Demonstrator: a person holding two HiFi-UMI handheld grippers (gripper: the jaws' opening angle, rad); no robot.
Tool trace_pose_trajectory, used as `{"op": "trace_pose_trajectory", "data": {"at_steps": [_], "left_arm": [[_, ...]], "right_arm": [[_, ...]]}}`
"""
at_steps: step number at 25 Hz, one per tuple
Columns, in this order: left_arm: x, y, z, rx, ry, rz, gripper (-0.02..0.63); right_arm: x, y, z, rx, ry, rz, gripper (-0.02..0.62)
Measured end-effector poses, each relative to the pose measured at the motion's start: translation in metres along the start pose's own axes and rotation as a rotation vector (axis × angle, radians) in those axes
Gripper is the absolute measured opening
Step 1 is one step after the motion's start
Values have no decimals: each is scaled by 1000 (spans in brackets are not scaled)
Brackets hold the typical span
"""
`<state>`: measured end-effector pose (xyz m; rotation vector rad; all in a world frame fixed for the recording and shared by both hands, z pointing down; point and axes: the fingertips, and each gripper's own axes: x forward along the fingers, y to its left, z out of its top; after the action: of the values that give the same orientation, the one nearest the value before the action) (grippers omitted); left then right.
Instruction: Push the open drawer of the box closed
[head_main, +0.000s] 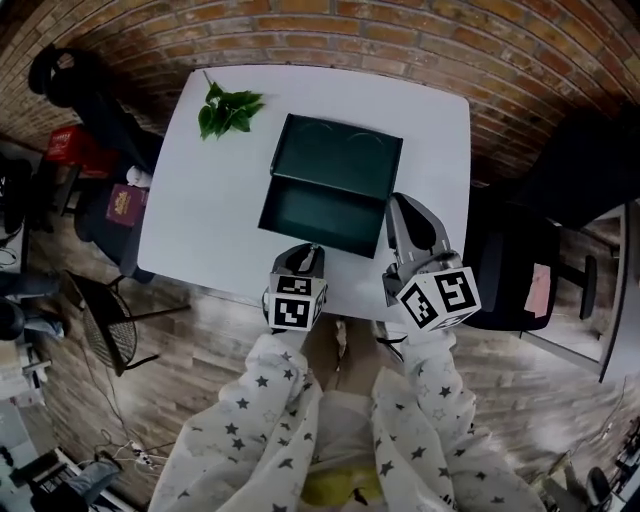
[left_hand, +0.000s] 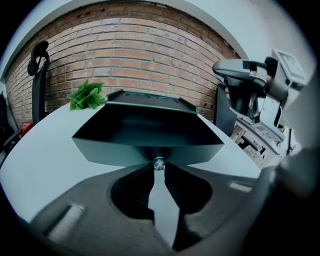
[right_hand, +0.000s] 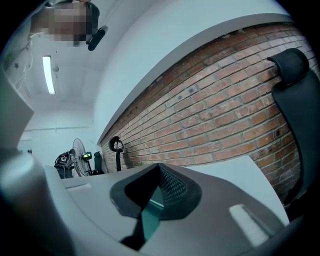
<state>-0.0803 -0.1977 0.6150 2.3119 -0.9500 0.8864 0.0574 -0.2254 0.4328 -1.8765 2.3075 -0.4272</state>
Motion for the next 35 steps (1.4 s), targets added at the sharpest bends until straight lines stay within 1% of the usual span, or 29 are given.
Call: {"op": "trace_pose_trajectory", "data": {"at_steps": [3,10,16,22,31,35], "left_arm": [[3,-1,3,-3,1,-7,63],[14,4,26,17,-4,-25,63],[23,5,36,16,-8,-37,63],[33,5,46,16,-11,-34,63],[46,8,59,-2,-18,-20,63],[51,11,66,-11,-24,-14,63]], "right_arm": [[0,-4,-1,0,-8,-35,0],[-3,-13,1,2,-33,-117,0],[-4,-24,4,2,-55,-158,0],[-7,-35,1,20,-49,-173,0],[-4,-41,-6,18,-23,-158,0],[-1,-41,-1,13,-13,-151,0]]}}
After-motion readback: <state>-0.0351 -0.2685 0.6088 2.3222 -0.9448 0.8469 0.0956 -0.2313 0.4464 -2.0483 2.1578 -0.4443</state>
